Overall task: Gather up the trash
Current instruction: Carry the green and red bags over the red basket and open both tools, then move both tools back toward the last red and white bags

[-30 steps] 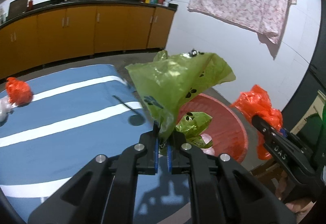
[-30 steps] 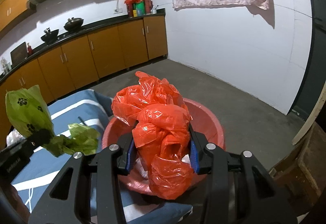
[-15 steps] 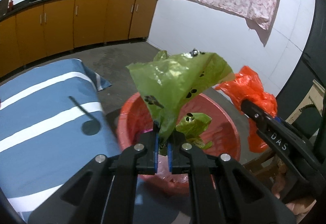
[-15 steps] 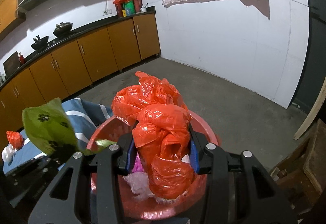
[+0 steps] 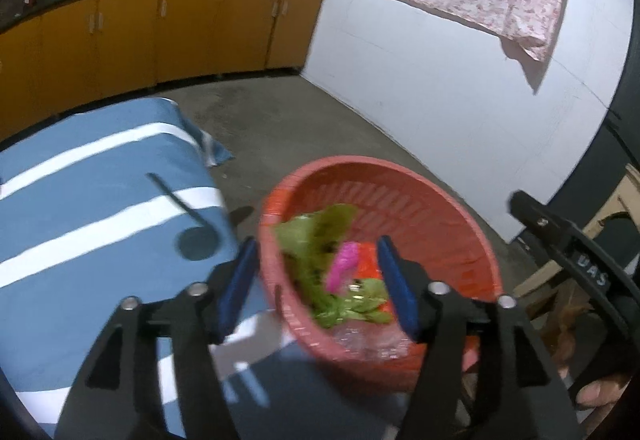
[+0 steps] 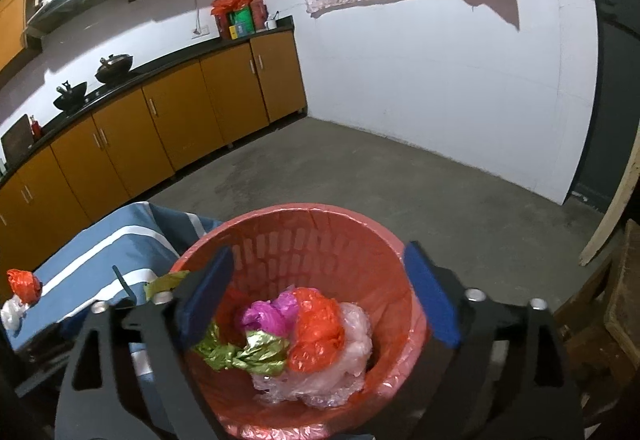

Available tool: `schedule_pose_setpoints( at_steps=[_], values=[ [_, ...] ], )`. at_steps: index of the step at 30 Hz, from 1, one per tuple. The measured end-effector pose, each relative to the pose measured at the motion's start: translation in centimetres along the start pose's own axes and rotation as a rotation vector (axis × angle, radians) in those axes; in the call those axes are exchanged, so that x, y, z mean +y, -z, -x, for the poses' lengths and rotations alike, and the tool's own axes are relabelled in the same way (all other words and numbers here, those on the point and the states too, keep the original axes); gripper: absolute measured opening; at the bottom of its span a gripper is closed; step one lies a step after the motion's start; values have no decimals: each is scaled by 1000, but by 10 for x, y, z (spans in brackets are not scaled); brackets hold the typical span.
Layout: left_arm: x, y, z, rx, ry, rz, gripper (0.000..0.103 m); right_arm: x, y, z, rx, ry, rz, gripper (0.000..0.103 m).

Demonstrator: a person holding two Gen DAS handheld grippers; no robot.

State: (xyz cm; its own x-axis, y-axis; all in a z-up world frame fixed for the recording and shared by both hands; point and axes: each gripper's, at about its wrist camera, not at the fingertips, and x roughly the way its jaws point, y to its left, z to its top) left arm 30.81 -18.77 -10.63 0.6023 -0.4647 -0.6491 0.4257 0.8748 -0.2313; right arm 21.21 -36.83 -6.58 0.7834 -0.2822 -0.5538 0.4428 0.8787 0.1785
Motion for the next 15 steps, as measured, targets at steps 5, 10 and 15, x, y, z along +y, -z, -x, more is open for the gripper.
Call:
schedule_pose_setpoints(
  at_steps=[5, 10, 15],
  values=[
    [28, 8, 24, -44, -103, -7, 84, 6, 1, 1, 8, -18, 12, 94],
    [60, 18, 54, -84, -224, -32, 89, 30, 7, 5, 14, -42, 57, 94],
    [111, 30, 88, -104, -362, -15, 90, 61, 13, 11, 23, -80, 114, 94]
  ],
)
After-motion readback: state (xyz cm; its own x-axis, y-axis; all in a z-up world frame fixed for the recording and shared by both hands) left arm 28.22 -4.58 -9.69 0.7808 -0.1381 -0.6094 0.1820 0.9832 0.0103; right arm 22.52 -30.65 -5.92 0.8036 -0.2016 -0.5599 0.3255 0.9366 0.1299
